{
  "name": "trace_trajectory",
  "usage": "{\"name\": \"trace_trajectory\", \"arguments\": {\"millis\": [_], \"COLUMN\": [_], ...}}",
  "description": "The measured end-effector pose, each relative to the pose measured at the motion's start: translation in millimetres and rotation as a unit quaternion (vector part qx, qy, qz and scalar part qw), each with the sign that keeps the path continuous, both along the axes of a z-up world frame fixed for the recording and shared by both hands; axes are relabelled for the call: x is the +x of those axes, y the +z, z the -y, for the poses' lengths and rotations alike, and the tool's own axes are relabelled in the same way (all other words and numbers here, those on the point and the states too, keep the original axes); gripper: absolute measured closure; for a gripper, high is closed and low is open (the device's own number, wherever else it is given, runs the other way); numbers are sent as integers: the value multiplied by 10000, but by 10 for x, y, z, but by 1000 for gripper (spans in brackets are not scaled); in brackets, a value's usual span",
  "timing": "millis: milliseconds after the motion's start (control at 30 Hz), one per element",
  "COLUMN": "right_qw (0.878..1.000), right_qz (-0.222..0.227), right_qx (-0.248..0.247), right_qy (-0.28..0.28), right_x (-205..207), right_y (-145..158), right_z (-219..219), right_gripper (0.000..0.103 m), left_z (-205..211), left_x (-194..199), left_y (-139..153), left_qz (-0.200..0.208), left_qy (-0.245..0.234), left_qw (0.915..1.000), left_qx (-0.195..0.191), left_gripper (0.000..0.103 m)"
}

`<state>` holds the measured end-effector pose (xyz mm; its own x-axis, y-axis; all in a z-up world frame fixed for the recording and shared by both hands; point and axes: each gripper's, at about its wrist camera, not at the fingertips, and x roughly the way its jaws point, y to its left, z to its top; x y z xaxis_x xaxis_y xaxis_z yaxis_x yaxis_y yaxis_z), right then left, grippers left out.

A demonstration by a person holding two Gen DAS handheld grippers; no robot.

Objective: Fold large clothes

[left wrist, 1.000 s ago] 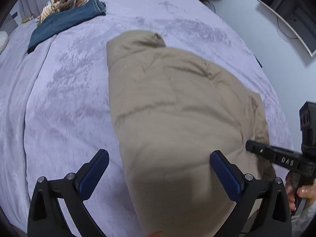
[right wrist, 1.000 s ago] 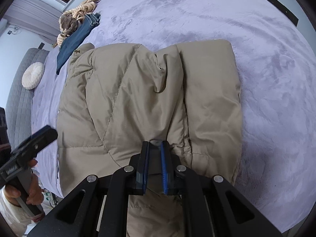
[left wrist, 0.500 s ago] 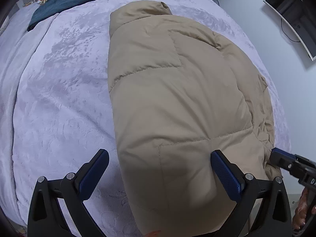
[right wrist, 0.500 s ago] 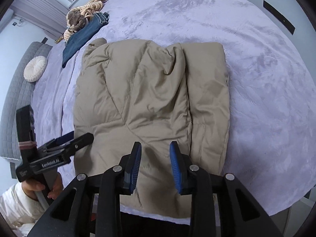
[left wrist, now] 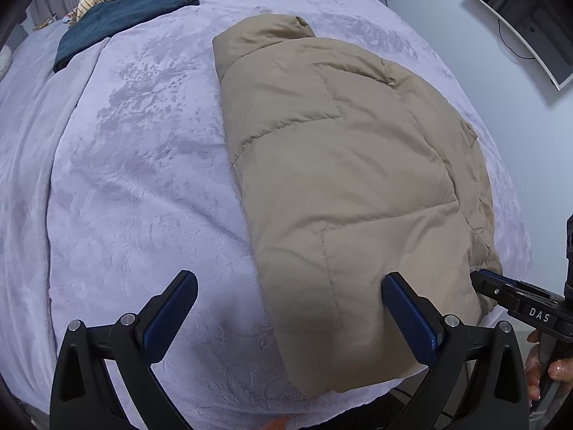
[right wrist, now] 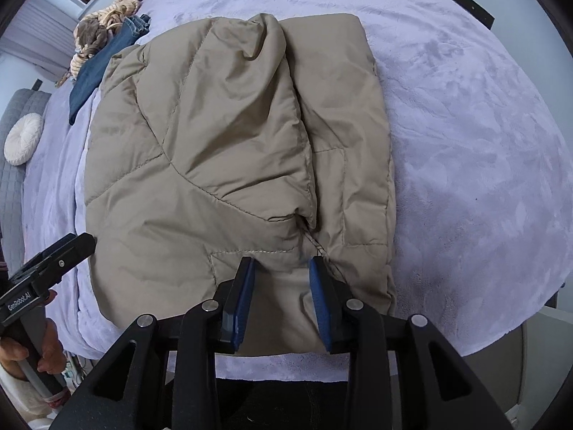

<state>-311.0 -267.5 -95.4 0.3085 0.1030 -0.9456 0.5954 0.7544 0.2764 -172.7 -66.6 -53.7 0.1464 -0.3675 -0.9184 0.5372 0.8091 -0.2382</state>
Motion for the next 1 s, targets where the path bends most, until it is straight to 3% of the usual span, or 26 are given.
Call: {"name": "trace_trajectory", "arguments": {"millis": [233,533,600,1000], "right_qw": [9997,9988,9984,9932], "right_qz": [197,468,540,700], "right_qx": [41,141,185,932], "right_qy": [-128,-29,-14,-33], "right_x": [-72,16,70,417], "right_y": [204,416,428,-8], "right_z": [-155,142,320,1294], "right_gripper": [39,34,23,22], "left_z": [-201,-208,-149,206], "left_x": [20,271,343,639], "left_y": [-4,-13,-24,-230], "left_qz": [-129,-388,-431,-954], "left_qy": [75,429,504,500], "left_qw": [9998,9976,9971,9893], "left_qx": [-116,-383,-380,-982], "left_gripper": [0,0,0,0]}}
